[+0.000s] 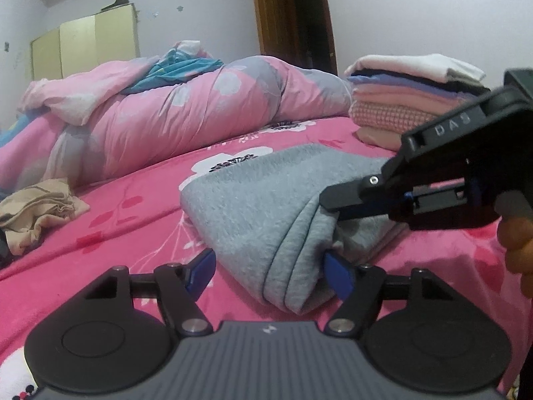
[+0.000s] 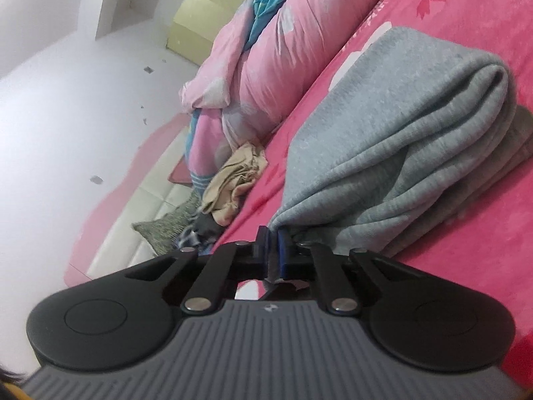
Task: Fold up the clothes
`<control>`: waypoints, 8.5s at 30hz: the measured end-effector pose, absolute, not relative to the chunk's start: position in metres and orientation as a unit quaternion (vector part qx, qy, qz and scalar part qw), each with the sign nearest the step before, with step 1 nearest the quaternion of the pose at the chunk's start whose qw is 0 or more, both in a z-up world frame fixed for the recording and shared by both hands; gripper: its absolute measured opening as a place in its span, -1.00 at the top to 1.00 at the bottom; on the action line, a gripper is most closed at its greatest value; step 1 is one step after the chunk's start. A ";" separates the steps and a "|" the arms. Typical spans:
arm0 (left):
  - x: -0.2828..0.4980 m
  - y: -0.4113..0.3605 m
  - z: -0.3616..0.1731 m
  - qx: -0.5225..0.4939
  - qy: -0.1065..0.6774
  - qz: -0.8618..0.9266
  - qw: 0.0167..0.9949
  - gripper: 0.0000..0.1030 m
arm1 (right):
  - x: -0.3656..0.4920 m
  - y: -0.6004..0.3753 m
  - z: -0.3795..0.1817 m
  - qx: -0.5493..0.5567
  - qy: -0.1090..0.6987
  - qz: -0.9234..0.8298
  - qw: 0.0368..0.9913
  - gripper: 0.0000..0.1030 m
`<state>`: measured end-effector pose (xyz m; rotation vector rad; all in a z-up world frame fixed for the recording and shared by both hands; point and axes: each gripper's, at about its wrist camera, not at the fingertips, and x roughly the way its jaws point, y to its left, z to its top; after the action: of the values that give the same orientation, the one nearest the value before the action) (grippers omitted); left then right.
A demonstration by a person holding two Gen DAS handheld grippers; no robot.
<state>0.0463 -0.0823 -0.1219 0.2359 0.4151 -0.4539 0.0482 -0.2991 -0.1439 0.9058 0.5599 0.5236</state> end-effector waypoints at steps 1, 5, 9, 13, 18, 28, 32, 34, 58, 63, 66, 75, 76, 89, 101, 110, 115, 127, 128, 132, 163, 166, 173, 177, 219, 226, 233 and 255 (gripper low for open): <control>0.048 -0.082 -0.121 0.111 0.203 -0.225 0.946 -0.41 | 0.048 -0.299 -0.144 0.428 0.263 0.247 0.829 0.93; 0.053 -0.089 -0.123 0.126 0.204 -0.214 0.947 -0.38 | 0.048 -0.300 -0.143 0.433 0.255 0.254 0.826 0.93; 0.061 -0.092 -0.126 0.121 0.222 -0.189 0.949 -0.09 | 0.045 -0.302 -0.140 0.430 0.245 0.266 0.827 0.93; 0.057 -0.099 -0.125 0.129 0.215 -0.177 0.952 0.35 | 0.041 -0.308 -0.139 0.430 0.227 0.275 0.829 0.97; 0.047 -0.106 -0.125 0.146 0.196 -0.169 0.955 0.52 | 0.034 -0.311 -0.134 0.383 0.224 0.267 0.855 0.97; 0.041 -0.104 -0.127 0.146 0.185 -0.181 0.955 0.77 | 0.060 -0.281 -0.144 0.278 0.267 0.237 0.892 0.98; 0.039 -0.099 -0.126 0.141 0.176 -0.186 0.956 0.82 | 0.067 -0.266 -0.143 0.224 0.266 0.230 0.909 0.98; 0.039 -0.097 -0.127 0.140 0.175 -0.193 0.955 0.83 | 0.061 -0.262 -0.140 0.197 0.257 0.234 0.917 0.98; 0.030 -0.098 -0.127 0.175 0.157 -0.206 0.950 0.87 | 0.073 -0.242 -0.143 0.125 0.262 0.226 0.930 1.00; 0.028 -0.098 -0.128 0.180 0.150 -0.212 0.949 0.87 | 0.047 -0.257 -0.140 0.147 0.250 0.220 0.931 0.93; 0.028 -0.097 -0.129 0.185 0.152 -0.213 0.947 0.86 | 0.060 -0.260 -0.144 0.179 0.256 0.203 0.928 0.93; 0.030 -0.110 -0.128 0.204 0.143 -0.205 0.946 0.12 | 0.050 -0.259 -0.141 0.187 0.229 0.176 0.939 0.93; 0.032 -0.113 -0.129 0.208 0.143 -0.205 0.946 0.14 | 0.043 -0.263 -0.138 0.177 0.219 0.168 0.945 0.93; 0.030 -0.118 -0.140 0.253 0.143 -0.183 0.939 0.59 | 0.032 -0.311 -0.141 0.144 0.192 0.058 0.969 1.00; 0.035 -0.117 -0.138 0.252 0.143 -0.173 0.941 -0.01 | 0.002 -0.309 -0.095 -0.102 0.156 0.098 0.978 0.13; 0.025 -0.125 -0.145 0.325 0.100 -0.180 0.923 0.76 | 0.024 -0.299 -0.099 -0.215 0.157 0.106 0.958 0.88; 0.013 -0.132 -0.169 0.415 0.062 -0.198 0.886 0.76 | 0.015 -0.312 -0.121 -0.263 0.156 0.109 0.946 0.88; 0.003 -0.102 -0.141 0.336 0.113 -0.222 0.908 -0.17 | -0.015 -0.324 -0.127 -0.274 0.172 0.106 0.940 0.70; 0.002 -0.094 -0.132 0.311 0.120 -0.227 0.915 -0.17 | -0.020 -0.329 -0.122 -0.256 0.177 0.106 0.944 0.70; 0.008 -0.078 -0.095 0.216 0.118 -0.242 0.939 -0.17 | -0.020 -0.347 -0.097 -0.118 0.169 0.110 0.972 0.72; 0.136 -0.016 -0.127 -0.176 0.396 -0.306 0.848 -0.55 | 0.126 -0.424 -0.155 0.386 0.405 0.187 0.807 -0.59; 0.151 -0.017 -0.138 -0.203 0.407 -0.322 0.830 -0.55 | 0.136 -0.418 -0.159 0.377 0.420 0.203 0.800 -0.79; 0.174 -0.028 -0.150 -0.247 0.422 -0.341 0.803 -0.47 | 0.169 -0.406 -0.169 0.382 0.428 0.236 0.784 -0.86; 0.169 -0.030 -0.140 -0.245 0.419 -0.351 0.801 -0.21 | 0.162 -0.394 -0.159 0.364 0.424 0.236 0.795 -0.31; 0.066 -0.026 -0.108 0.007 0.310 -0.311 0.898 -0.34 | 0.023 -0.359 -0.126 0.226 0.307 0.209 0.900 0.25; 0.085 -0.012 -0.110 -0.027 0.324 -0.330 0.886 -0.36 | 0.018 -0.363 -0.134 0.205 0.274 0.236 0.910 0.41; 0.104 -0.005 -0.121 -0.061 0.364 -0.323 0.871 -0.43 | -0.007 -0.330 -0.110 0.063 0.183 0.222 0.956 0.48; 0.109 -0.039 -0.111 -0.025 0.385 -0.250 0.888 -0.49 | -0.032 -0.326 -0.118 0.058 0.091 0.246 0.963 0.30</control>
<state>0.1092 -0.0386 -0.1113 -0.0515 0.7991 -0.5204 -0.0316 -0.3257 -0.1177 0.1178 0.1851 0.4987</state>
